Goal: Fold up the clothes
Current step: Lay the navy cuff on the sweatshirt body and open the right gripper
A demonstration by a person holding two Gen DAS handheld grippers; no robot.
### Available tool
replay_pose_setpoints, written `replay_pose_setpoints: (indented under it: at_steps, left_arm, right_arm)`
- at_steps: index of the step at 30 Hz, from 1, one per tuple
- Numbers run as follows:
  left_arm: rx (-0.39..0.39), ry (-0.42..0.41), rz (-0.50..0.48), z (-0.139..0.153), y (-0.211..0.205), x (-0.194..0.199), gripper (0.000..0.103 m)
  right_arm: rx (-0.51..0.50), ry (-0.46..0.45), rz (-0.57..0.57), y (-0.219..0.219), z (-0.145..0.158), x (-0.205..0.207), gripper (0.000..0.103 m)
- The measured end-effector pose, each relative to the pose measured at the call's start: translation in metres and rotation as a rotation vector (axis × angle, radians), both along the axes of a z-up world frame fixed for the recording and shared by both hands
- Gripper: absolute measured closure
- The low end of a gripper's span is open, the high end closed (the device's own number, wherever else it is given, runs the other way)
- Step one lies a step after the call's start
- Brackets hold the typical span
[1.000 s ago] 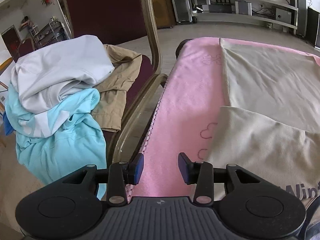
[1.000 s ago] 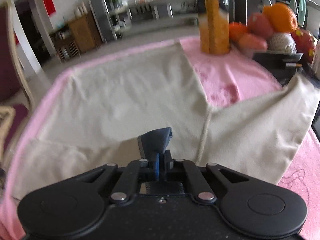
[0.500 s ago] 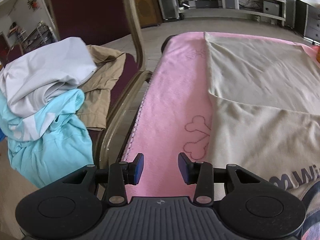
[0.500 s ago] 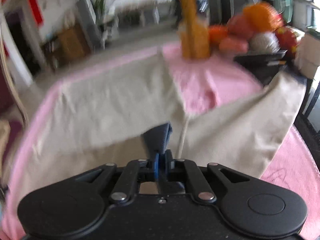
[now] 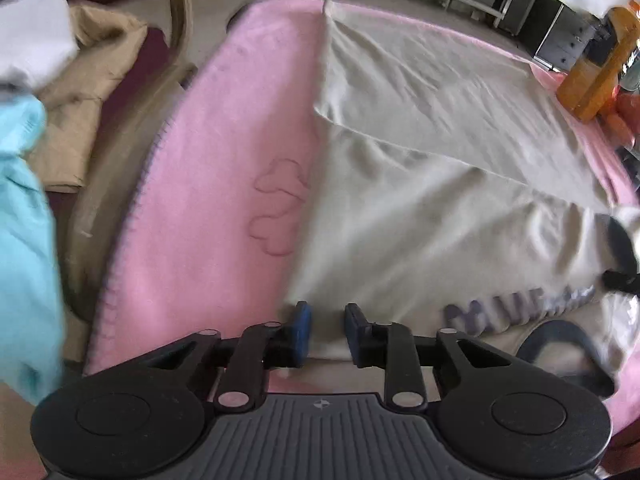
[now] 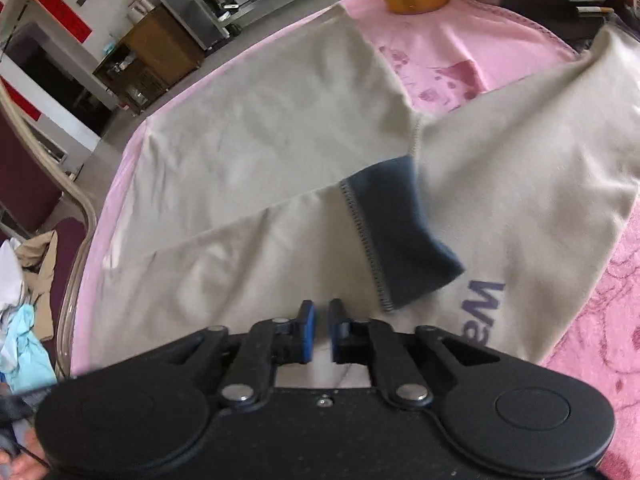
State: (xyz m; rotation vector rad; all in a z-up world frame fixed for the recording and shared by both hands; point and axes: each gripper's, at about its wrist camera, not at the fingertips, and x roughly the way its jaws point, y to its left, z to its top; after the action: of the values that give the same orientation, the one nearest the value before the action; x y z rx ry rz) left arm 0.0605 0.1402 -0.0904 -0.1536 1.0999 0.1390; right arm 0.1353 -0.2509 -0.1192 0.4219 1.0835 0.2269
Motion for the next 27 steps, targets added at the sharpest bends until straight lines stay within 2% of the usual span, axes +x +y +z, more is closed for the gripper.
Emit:
replay_pose_setpoints:
  at_steps: [1, 3, 4, 5, 6, 7, 8, 11, 14, 18, 22, 25, 27]
  left_arm:
    - [0.021, 0.017, 0.011, 0.001, 0.002, -0.005, 0.076]
    - [0.071, 0.043, 0.054, 0.0, 0.008, -0.016, 0.067]
    - [0.079, 0.045, 0.075, 0.001, 0.012, -0.021, 0.069]
    - [0.092, 0.048, 0.094, 0.001, 0.015, -0.024, 0.076]
    - [0.106, 0.044, 0.115, 0.002, 0.017, -0.028, 0.078]
    - [0.119, 0.023, 0.138, 0.005, 0.02, -0.032, 0.082]
    - [0.114, -0.013, 0.151, 0.01, 0.02, -0.034, 0.082]
    - [0.068, -0.135, 0.139, 0.028, 0.015, -0.033, 0.082]
    - [0.017, -0.191, 0.07, 0.041, 0.0, -0.011, 0.08]
    - [0.009, -0.188, -0.011, 0.042, -0.026, 0.032, 0.08]
    - [-0.005, -0.163, -0.055, 0.02, -0.035, 0.074, 0.084]
    - [-0.045, -0.167, -0.041, 0.001, -0.029, 0.092, 0.086]
    - [-0.036, -0.164, 0.006, -0.009, -0.021, 0.098, 0.087]
  right_arm:
    - [-0.003, 0.007, -0.01, -0.004, 0.001, -0.001, 0.1]
    - [-0.013, 0.019, -0.037, -0.014, 0.003, -0.007, 0.101]
    - [-0.03, 0.025, -0.052, -0.018, 0.005, -0.01, 0.098]
    - [-0.075, 0.023, -0.07, -0.02, 0.008, -0.013, 0.094]
    - [-0.138, 0.01, -0.087, -0.021, 0.012, -0.017, 0.093]
    - [-0.184, -0.005, -0.106, -0.024, 0.015, -0.022, 0.093]
    - [-0.19, -0.028, -0.126, -0.029, 0.019, -0.026, 0.093]
    - [-0.081, -0.104, -0.179, -0.044, 0.032, -0.033, 0.093]
    - [0.072, -0.121, -0.22, -0.049, 0.032, -0.028, 0.093]
    - [0.259, -0.1, -0.189, -0.038, 0.025, -0.004, 0.094]
    - [0.41, -0.02, -0.184, -0.025, 0.001, 0.027, 0.093]
    - [0.53, 0.044, -0.174, -0.012, -0.024, 0.04, 0.093]
    - [0.526, 0.056, -0.15, -0.004, -0.036, 0.046, 0.093]
